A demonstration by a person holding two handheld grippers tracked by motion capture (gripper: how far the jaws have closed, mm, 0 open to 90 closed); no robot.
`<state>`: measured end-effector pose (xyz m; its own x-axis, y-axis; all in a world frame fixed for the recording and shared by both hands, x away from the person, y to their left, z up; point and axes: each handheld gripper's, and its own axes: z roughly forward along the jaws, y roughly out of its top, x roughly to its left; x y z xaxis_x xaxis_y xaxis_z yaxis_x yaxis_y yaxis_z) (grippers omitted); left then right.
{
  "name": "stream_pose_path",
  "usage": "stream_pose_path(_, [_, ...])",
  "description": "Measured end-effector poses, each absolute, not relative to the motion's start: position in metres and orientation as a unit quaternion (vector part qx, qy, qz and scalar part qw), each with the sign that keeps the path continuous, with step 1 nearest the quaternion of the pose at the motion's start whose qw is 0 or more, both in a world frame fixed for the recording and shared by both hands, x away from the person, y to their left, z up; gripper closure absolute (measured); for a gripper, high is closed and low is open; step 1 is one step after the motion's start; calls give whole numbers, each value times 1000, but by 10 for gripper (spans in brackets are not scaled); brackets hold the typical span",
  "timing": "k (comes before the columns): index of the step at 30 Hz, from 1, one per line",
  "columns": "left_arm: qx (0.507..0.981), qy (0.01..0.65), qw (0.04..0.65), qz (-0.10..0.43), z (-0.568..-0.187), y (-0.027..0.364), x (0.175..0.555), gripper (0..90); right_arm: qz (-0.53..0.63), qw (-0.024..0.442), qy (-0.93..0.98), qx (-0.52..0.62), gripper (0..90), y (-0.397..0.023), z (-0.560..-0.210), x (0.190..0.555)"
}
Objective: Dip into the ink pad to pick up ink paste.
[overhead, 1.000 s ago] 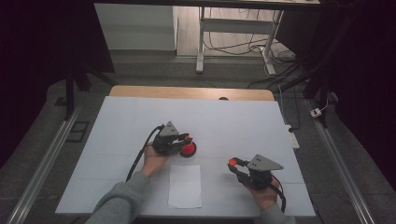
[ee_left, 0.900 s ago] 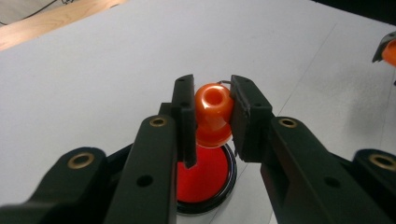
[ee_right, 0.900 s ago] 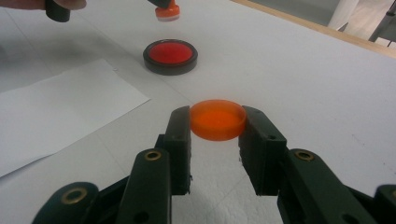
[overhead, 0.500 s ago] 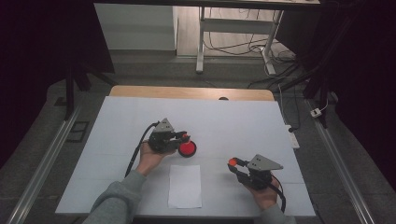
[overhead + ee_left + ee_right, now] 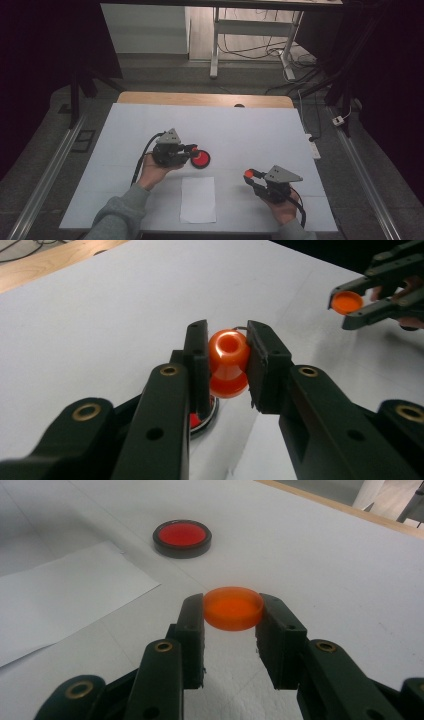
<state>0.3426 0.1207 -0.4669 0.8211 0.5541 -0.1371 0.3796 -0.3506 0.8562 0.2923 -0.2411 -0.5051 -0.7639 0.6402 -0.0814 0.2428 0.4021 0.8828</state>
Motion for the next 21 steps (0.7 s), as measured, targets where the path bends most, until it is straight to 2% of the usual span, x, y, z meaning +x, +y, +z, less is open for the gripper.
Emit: stream_pose_path(21, [820,271,499,75,-462,127,320,724,475,209,811,270,644,-241,-505,293])
